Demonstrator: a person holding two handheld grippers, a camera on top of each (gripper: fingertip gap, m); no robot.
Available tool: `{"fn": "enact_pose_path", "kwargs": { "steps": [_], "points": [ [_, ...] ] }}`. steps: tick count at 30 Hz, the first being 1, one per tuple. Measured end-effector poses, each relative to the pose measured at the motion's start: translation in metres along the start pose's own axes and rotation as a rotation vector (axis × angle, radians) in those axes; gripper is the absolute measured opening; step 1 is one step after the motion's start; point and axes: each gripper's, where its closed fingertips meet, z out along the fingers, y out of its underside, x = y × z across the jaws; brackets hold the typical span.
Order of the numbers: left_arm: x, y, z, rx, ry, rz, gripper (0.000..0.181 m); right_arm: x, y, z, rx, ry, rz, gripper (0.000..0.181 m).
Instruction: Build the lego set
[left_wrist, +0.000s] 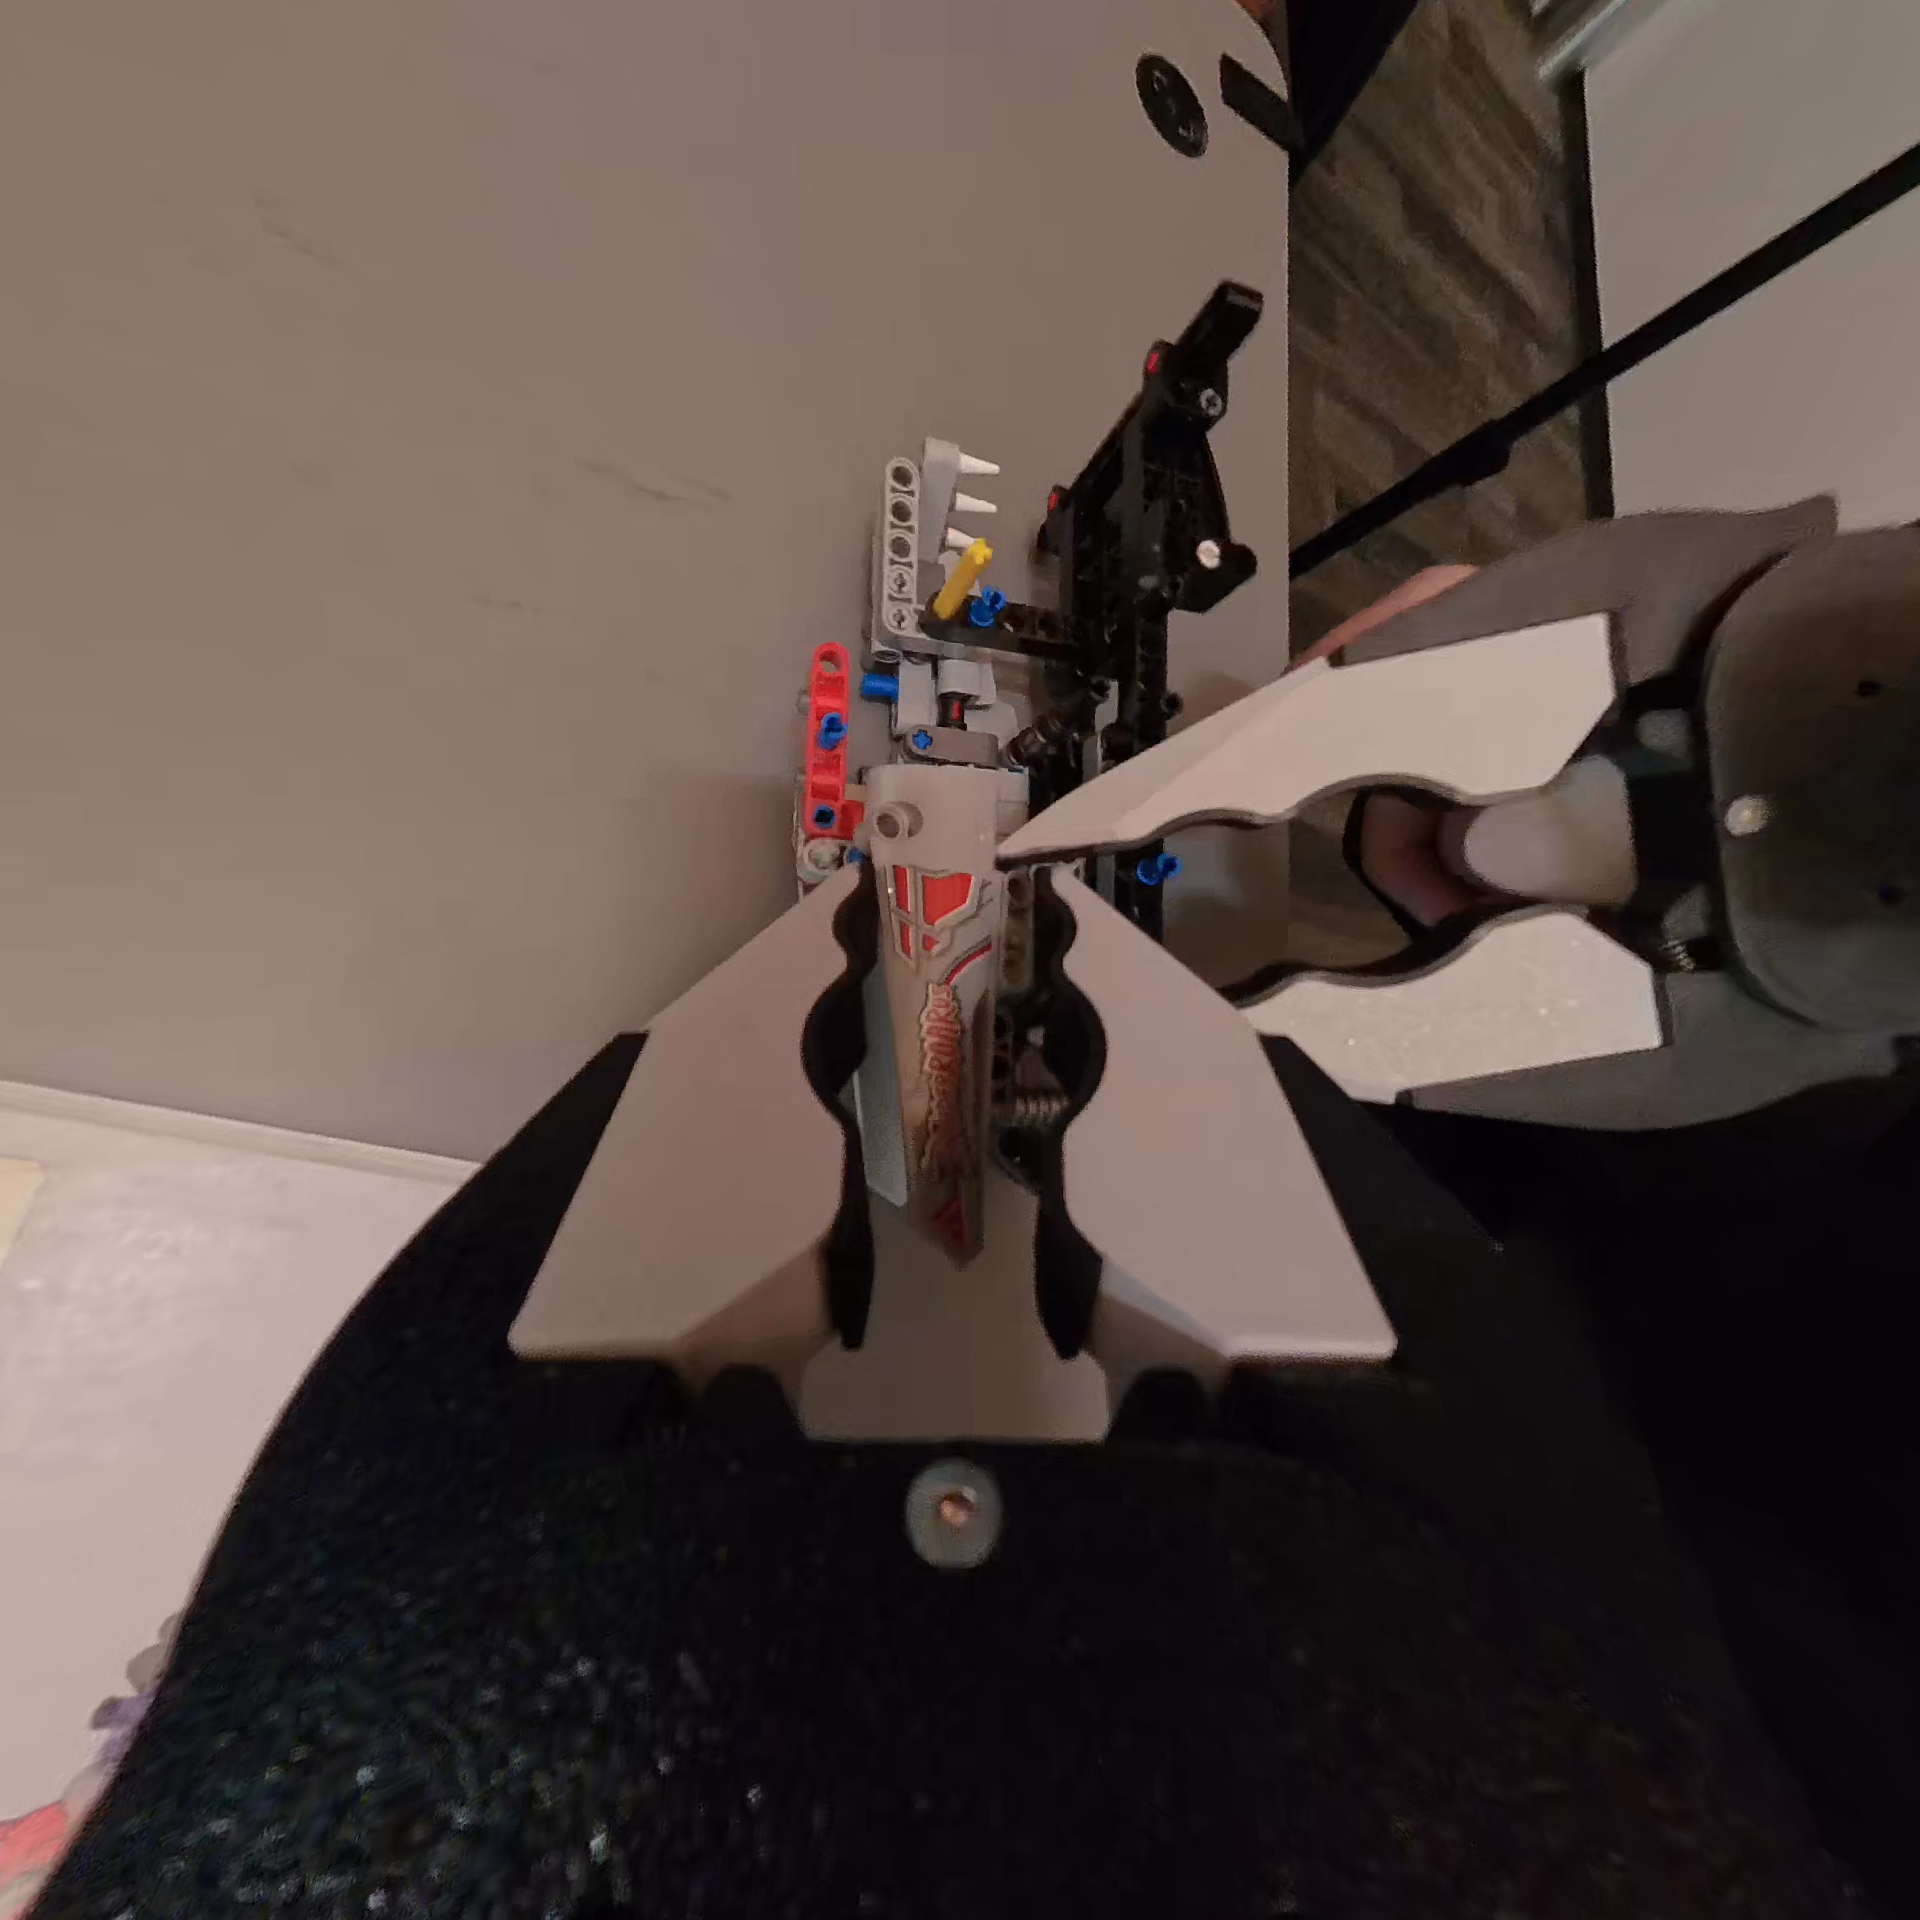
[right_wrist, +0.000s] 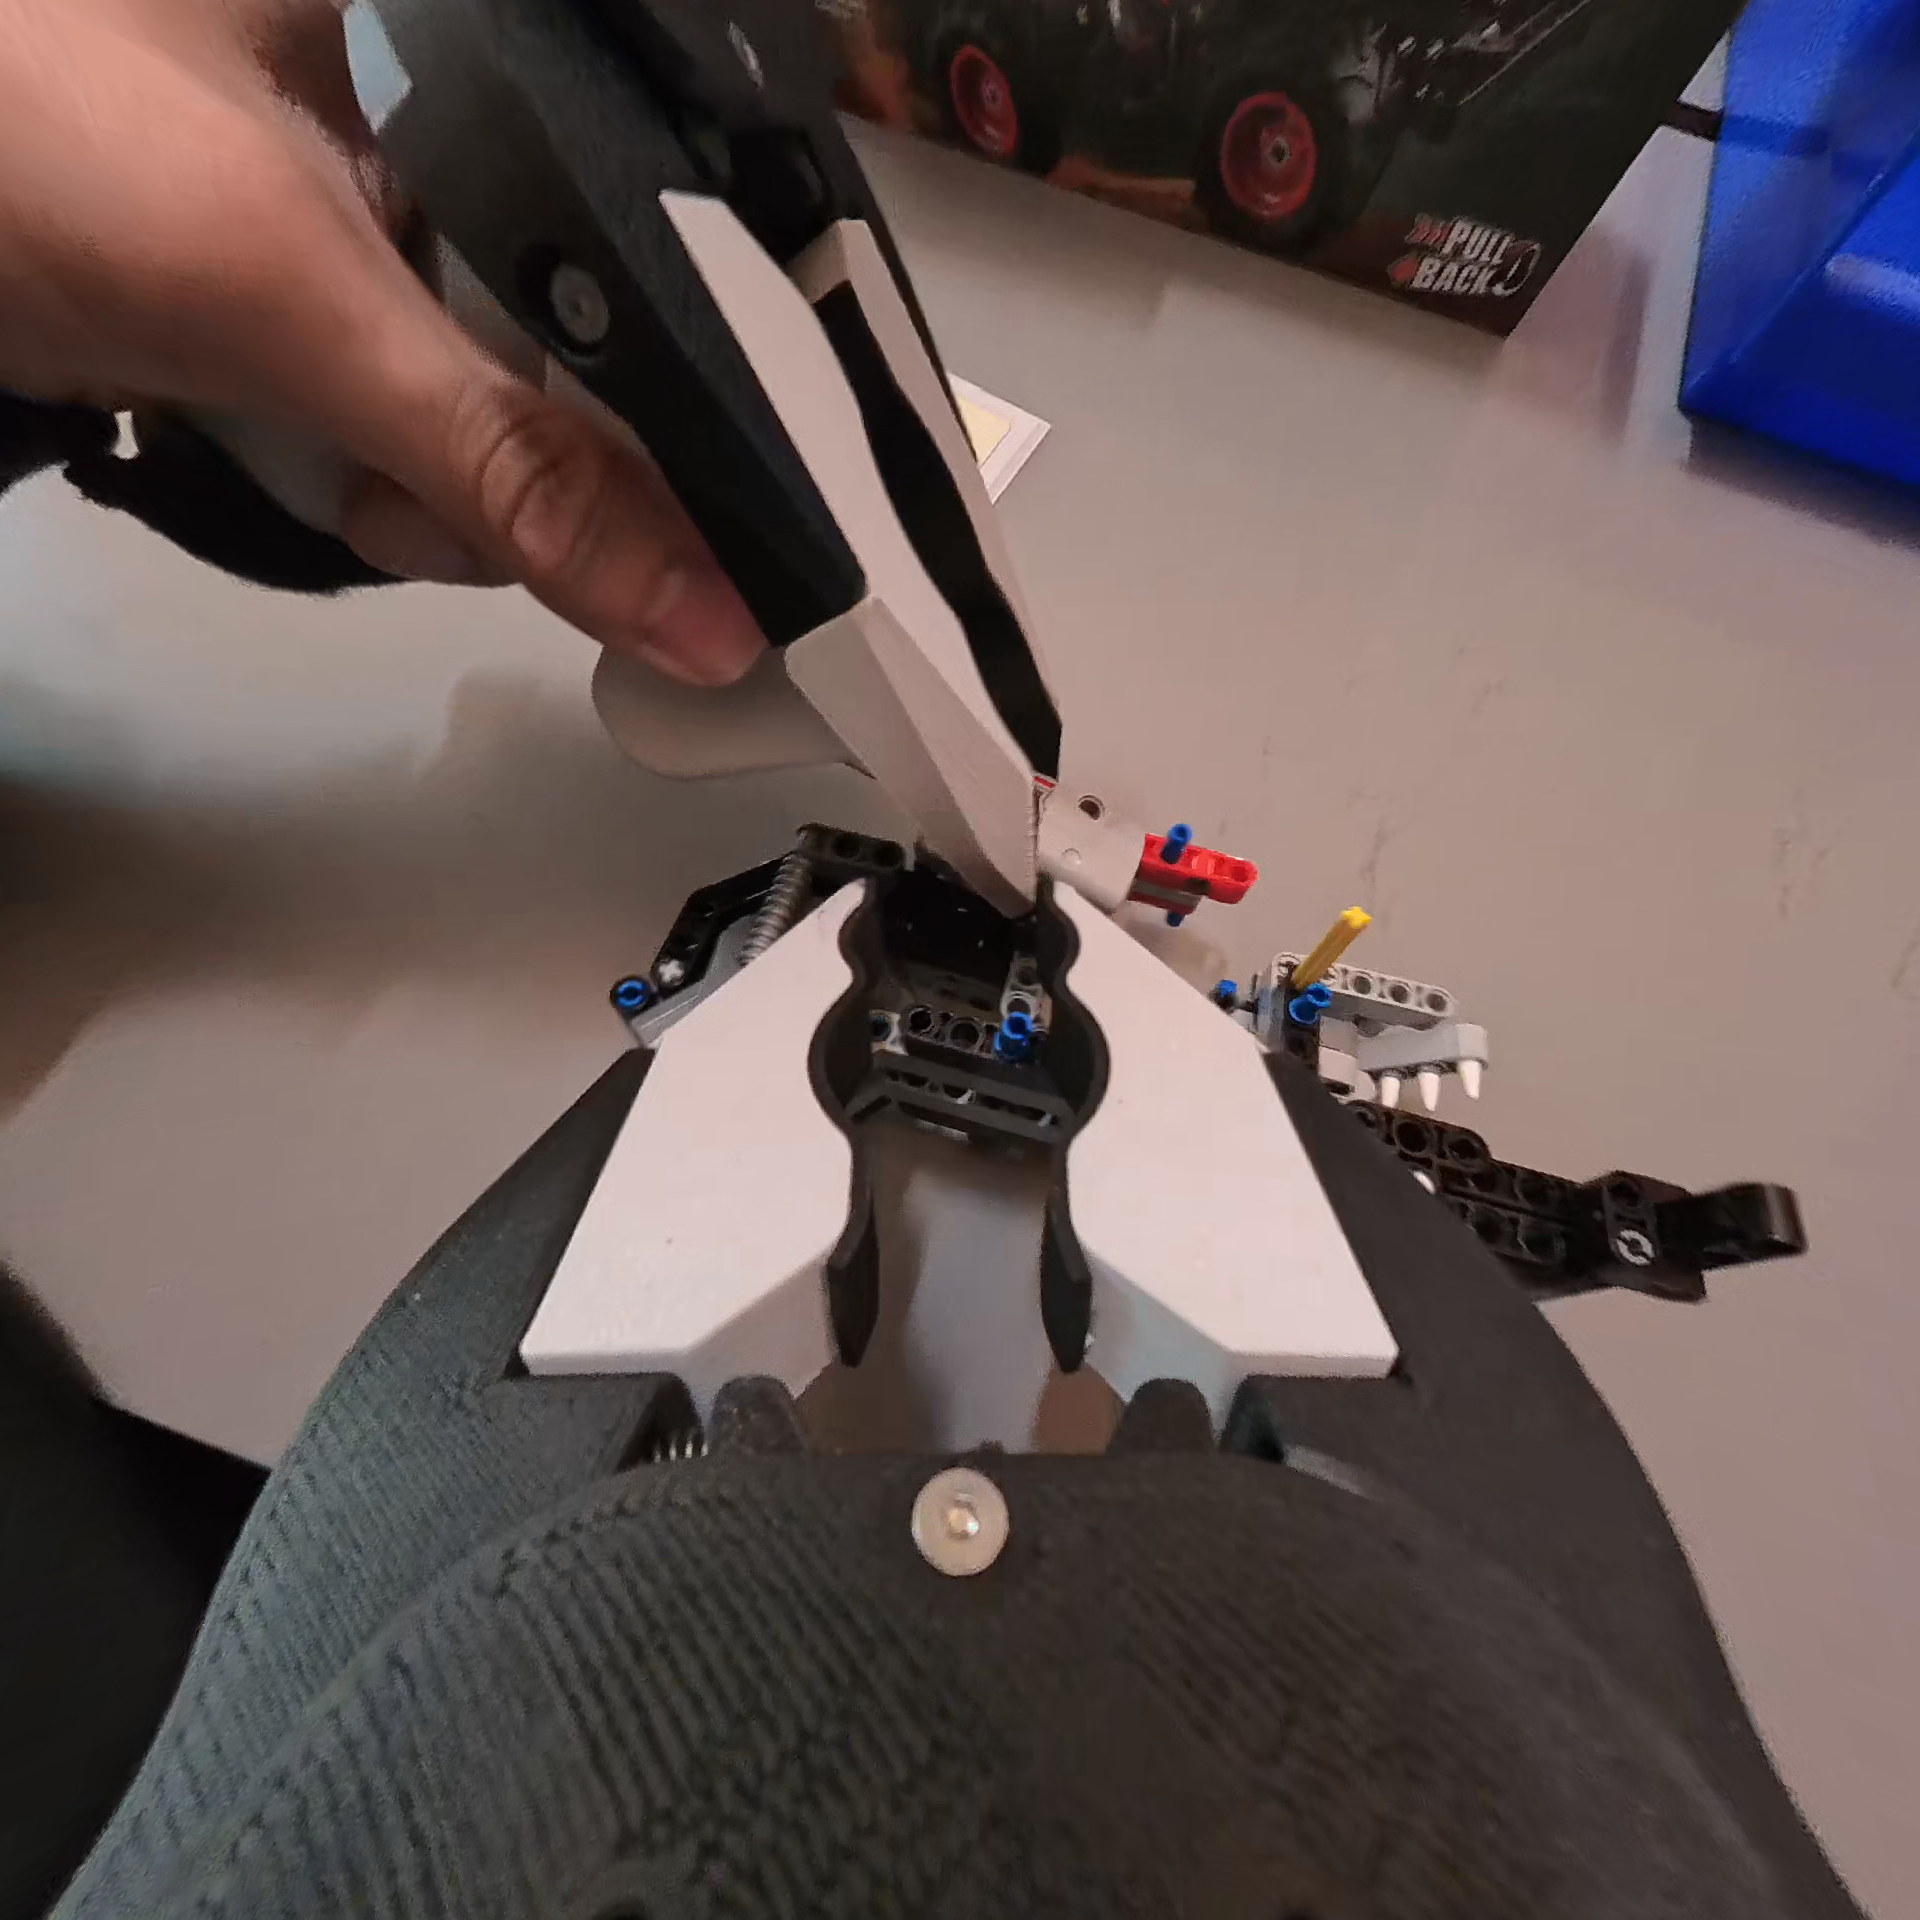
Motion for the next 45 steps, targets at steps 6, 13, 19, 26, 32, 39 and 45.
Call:
{"fn": "enact_pose_path", "kwargs": {
  "steps": [6,13,19,26,32,39,45],
  "points": [
    [-0.004,-0.002,-0.001,0.056,0.026,-0.093,0.027,0.006,0.0,0.008,0.014,0.067,-0.004,0.027],
    [-0.007,-0.004,-0.004,0.135,0.088,-0.163,0.027,0.014,-0.008,0.008,0.083,0.133,0.023,0.041],
    [-0.007,-0.007,-0.002,0.161,0.137,-0.194,0.027,0.017,-0.006,0.01,0.071,0.156,0.017,0.041],
    [-0.003,-0.009,0.0,0.185,0.176,-0.17,0.027,0.019,-0.006,0.005,0.083,0.175,0.025,0.039],
    [-0.005,-0.015,-0.005,0.216,0.159,-0.139,0.027,0.018,-0.007,0.005,0.084,0.178,0.018,0.039],
    [-0.011,-0.012,-0.002,0.215,0.169,-0.168,0.027,0.016,-0.007,0.012,0.096,0.162,0.03,0.034],
    [-0.012,-0.012,-0.001,0.231,0.23,-0.229,0.027,0.019,-0.009,0.012,0.121,0.17,0.045,0.029]
  ]
}}
